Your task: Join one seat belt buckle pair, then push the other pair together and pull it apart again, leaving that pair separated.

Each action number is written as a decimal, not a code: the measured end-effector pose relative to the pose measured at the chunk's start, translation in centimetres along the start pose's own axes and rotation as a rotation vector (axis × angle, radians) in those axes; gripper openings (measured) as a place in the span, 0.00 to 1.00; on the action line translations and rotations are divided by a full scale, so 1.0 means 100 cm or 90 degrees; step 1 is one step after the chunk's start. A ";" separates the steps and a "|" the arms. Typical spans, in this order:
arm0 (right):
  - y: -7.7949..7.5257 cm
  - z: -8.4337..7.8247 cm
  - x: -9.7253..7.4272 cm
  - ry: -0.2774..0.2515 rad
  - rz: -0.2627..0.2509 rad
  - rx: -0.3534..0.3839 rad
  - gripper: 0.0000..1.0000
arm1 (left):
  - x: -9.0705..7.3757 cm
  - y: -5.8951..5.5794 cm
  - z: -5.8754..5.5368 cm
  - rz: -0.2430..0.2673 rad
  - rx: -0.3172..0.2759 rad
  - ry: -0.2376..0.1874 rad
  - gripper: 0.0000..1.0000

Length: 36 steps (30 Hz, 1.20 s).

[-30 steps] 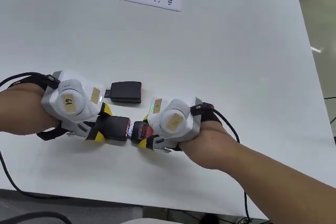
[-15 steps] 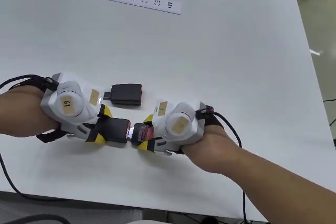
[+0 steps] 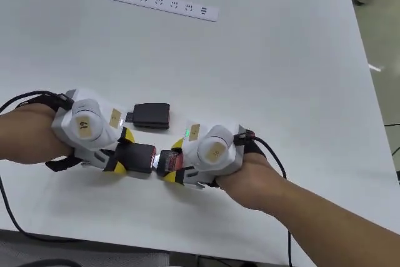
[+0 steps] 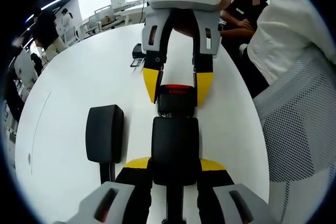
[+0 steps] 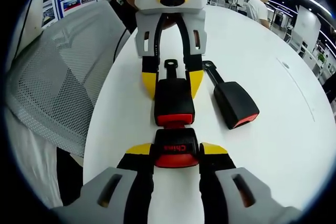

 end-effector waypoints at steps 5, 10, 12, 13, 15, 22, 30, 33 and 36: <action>-0.001 0.000 0.000 -0.004 0.006 0.002 0.32 | -0.001 0.000 0.001 0.000 0.001 0.011 0.34; 0.001 0.003 -0.004 -0.012 0.007 0.007 0.32 | -0.001 -0.002 0.003 0.008 0.000 0.020 0.34; 0.002 0.004 -0.008 -0.012 0.005 0.004 0.31 | -0.005 -0.001 0.003 0.016 0.006 0.021 0.34; 0.002 0.004 -0.010 -0.013 0.005 0.007 0.31 | -0.006 -0.003 0.006 0.018 0.003 0.019 0.34; 0.002 0.005 -0.014 -0.019 0.004 0.017 0.32 | -0.010 -0.004 0.007 0.025 0.003 0.012 0.34; -0.002 0.014 -0.029 -0.044 -0.004 0.029 0.32 | -0.027 0.000 0.015 0.036 -0.026 -0.027 0.36; -0.018 0.006 -0.046 -0.041 -0.027 0.037 0.30 | -0.036 0.014 0.034 0.067 -0.030 -0.058 0.35; -0.025 -0.002 -0.049 -0.039 -0.033 0.046 0.30 | -0.033 0.022 0.037 0.073 -0.019 -0.060 0.33; -0.030 -0.008 -0.062 -0.036 -0.045 0.050 0.30 | -0.031 0.026 0.039 0.068 -0.026 -0.061 0.33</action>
Point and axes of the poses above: the centre of the closed fingertips' face, and the gripper's own axes: x roughly forward along the fingers, y roughly to its left, z roughly out of its top, the point moved 4 cm from there along -x, roughly backward along the fingers, and after that the axes turned 5 degrees about -z, right-handed, at the moved point
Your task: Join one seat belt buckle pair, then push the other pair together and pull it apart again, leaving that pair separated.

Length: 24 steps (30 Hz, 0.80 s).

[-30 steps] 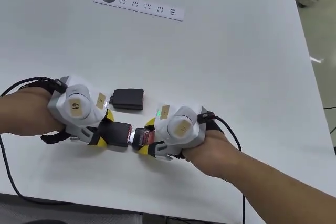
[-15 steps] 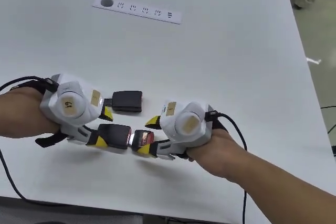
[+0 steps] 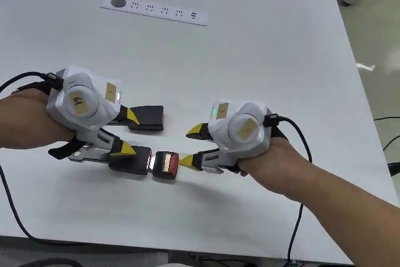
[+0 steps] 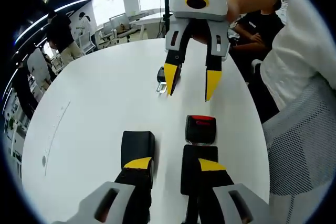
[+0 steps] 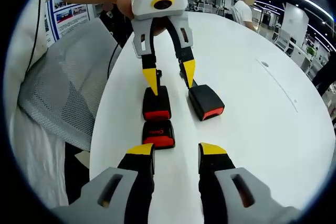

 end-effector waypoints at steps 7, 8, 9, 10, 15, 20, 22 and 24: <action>-0.026 -0.025 -0.018 0.016 -0.031 0.016 0.31 | 0.001 0.015 0.003 0.009 -0.015 0.002 0.36; -0.030 -0.030 -0.022 0.019 -0.035 0.017 0.31 | 0.000 0.019 0.006 0.013 -0.021 -0.001 0.36; -0.033 -0.033 -0.025 0.022 -0.040 0.017 0.31 | 0.000 0.024 0.004 0.017 -0.030 0.001 0.36; -0.040 -0.041 -0.025 0.026 -0.043 0.020 0.31 | 0.000 0.028 0.005 0.020 -0.031 0.001 0.36; -0.056 -0.055 -0.038 0.040 -0.060 0.031 0.32 | 0.002 0.043 0.005 0.024 -0.032 0.014 0.38; -0.066 -0.071 -0.042 0.048 -0.061 0.035 0.32 | 0.009 0.053 0.004 0.016 -0.045 0.024 0.38; -0.069 -0.076 -0.044 0.055 -0.062 0.034 0.32 | 0.012 0.055 0.003 0.013 -0.041 0.028 0.38; -0.071 -0.078 -0.045 0.058 -0.063 0.036 0.32 | 0.016 0.059 -0.001 0.008 -0.037 0.032 0.38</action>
Point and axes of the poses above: the centre of the closed fingertips' face, and the gripper's own axes: x roughly forward along the fingers, y roughly to its left, z roughly out of its top, the point moved 4 cm from there along -x, roughly backward along the fingers, and after that the axes turned 5 degrees about -z, right-handed, at the moved point
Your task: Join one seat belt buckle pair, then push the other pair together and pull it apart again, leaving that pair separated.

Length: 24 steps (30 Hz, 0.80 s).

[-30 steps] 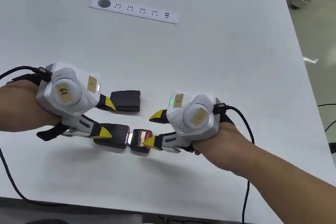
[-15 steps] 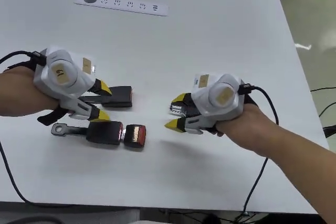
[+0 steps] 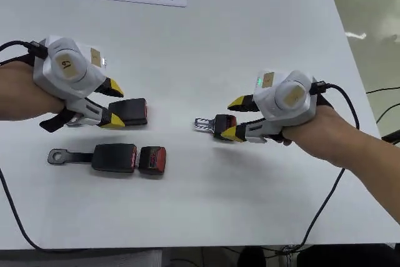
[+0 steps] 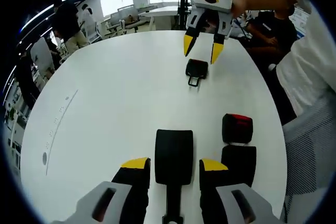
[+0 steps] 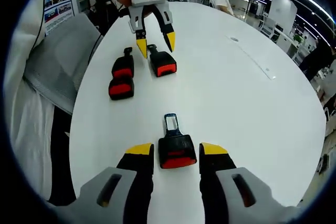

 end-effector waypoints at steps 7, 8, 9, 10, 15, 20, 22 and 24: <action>0.000 -0.007 0.013 0.016 0.017 -0.008 0.32 | 0.009 0.003 -0.011 -0.019 0.007 0.026 0.38; 0.000 -0.009 0.014 0.018 0.017 -0.011 0.32 | 0.009 0.002 -0.011 -0.020 0.006 0.029 0.38; -0.001 -0.010 0.015 0.020 0.017 -0.016 0.33 | 0.009 0.002 -0.011 -0.019 0.006 0.030 0.37; -0.001 -0.012 0.017 0.023 0.024 -0.016 0.33 | 0.010 0.005 -0.013 -0.017 0.007 0.031 0.35; 0.001 -0.015 0.020 0.028 0.039 -0.022 0.32 | 0.015 0.004 -0.017 -0.029 0.018 0.037 0.34; 0.001 -0.017 0.022 0.028 0.048 -0.027 0.32 | 0.015 0.000 -0.014 -0.034 0.038 0.042 0.33; 0.000 -0.018 0.025 0.023 0.051 -0.030 0.32 | 0.018 0.005 -0.021 -0.035 0.040 0.042 0.33; 0.000 -0.017 0.023 0.020 0.056 -0.029 0.32 | 0.018 0.004 -0.019 -0.037 0.046 0.044 0.33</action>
Point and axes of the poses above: the centre of the closed fingertips' face, and the gripper's own axes: x roughly forward along the fingers, y roughly to its left, z roughly out of its top, the point moved 4 cm from there along -x, roughly backward along the fingers, and after that the axes turned 5 degrees about -z, right-handed, at the moved point
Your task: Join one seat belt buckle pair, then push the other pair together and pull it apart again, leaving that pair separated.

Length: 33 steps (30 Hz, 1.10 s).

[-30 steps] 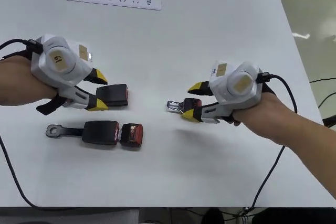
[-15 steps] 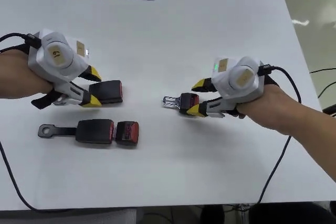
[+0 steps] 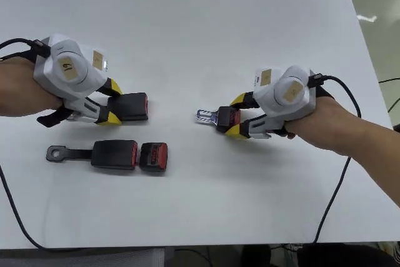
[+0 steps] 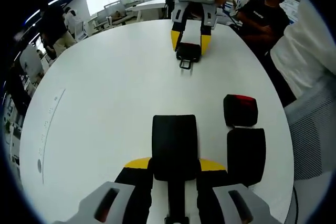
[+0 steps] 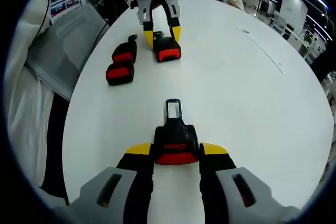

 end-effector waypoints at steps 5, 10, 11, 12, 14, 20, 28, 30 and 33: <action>-0.003 -0.001 0.005 -0.004 0.007 -0.011 0.32 | 0.001 0.000 -0.001 -0.008 0.015 0.005 0.33; -0.002 0.002 0.004 0.001 0.012 -0.025 0.32 | 0.000 -0.003 0.003 -0.014 0.034 0.003 0.33; -0.001 0.003 0.004 0.003 0.013 -0.030 0.32 | 0.000 -0.003 0.002 -0.014 0.038 0.005 0.33; -0.001 0.004 0.003 0.005 0.014 -0.030 0.31 | 0.000 -0.003 0.002 -0.014 0.042 0.008 0.33; -0.001 0.004 0.005 0.006 0.016 -0.032 0.31 | -0.001 -0.004 0.004 -0.014 0.045 0.012 0.33; 0.003 0.015 0.008 0.004 0.021 -0.033 0.31 | 0.001 -0.001 0.000 -0.014 0.050 0.019 0.33; 0.009 0.033 0.024 -0.006 0.024 -0.040 0.31 | 0.000 -0.004 0.003 -0.015 0.054 0.020 0.32; 0.010 0.041 0.028 -0.010 0.022 -0.039 0.31 | 0.000 -0.004 0.002 -0.015 0.055 0.020 0.32; 0.012 0.049 0.032 -0.015 0.020 -0.037 0.31 | 0.000 -0.005 0.003 -0.014 0.053 0.020 0.32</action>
Point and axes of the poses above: the centre of the closed fingertips' face, and the gripper's own axes: x roughly forward along the fingers, y roughly to its left, z roughly out of its top, the point moved 4 cm from there along -x, roughly backward along the fingers, and after that the axes turned 5 degrees about -z, right-handed, at the moved point
